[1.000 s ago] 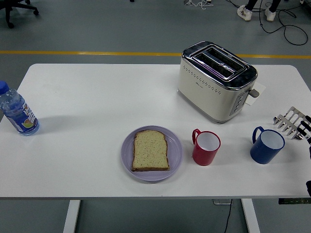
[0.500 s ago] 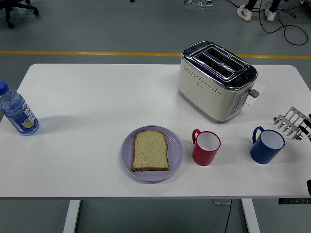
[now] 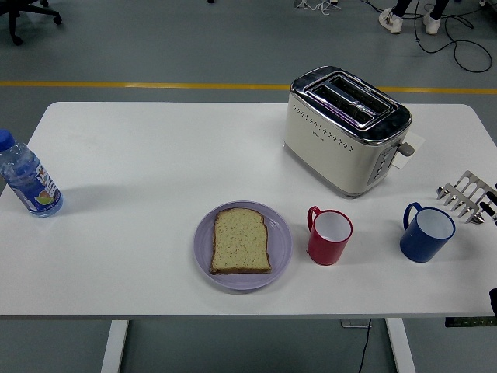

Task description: Pick up the cup,pour liquid into bread,place the cup on the desk

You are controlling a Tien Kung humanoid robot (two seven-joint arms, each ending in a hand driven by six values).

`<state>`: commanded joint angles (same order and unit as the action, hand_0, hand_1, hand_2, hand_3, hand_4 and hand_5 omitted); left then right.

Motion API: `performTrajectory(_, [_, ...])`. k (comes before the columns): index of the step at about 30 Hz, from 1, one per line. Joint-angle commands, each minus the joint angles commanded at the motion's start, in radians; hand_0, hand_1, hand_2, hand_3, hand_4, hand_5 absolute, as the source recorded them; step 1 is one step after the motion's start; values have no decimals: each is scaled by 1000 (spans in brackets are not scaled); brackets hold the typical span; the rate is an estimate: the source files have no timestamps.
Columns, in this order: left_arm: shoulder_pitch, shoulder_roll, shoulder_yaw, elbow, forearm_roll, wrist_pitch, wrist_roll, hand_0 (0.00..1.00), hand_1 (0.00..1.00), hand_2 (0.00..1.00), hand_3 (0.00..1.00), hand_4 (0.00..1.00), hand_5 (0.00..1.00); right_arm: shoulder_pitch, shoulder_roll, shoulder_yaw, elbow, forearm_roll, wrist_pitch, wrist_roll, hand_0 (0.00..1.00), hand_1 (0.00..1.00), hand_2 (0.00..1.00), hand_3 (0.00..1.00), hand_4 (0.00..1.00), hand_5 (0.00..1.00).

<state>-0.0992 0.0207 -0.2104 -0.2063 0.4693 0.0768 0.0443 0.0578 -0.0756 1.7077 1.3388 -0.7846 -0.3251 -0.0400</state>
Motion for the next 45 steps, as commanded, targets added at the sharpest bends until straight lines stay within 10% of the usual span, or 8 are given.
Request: performTrajectory(45, [1,-1,4,0,-5,1,-2,642,650,664,568,330,839,-6,4,-12,-10,5,19,4,661,630,661,617,471,509])
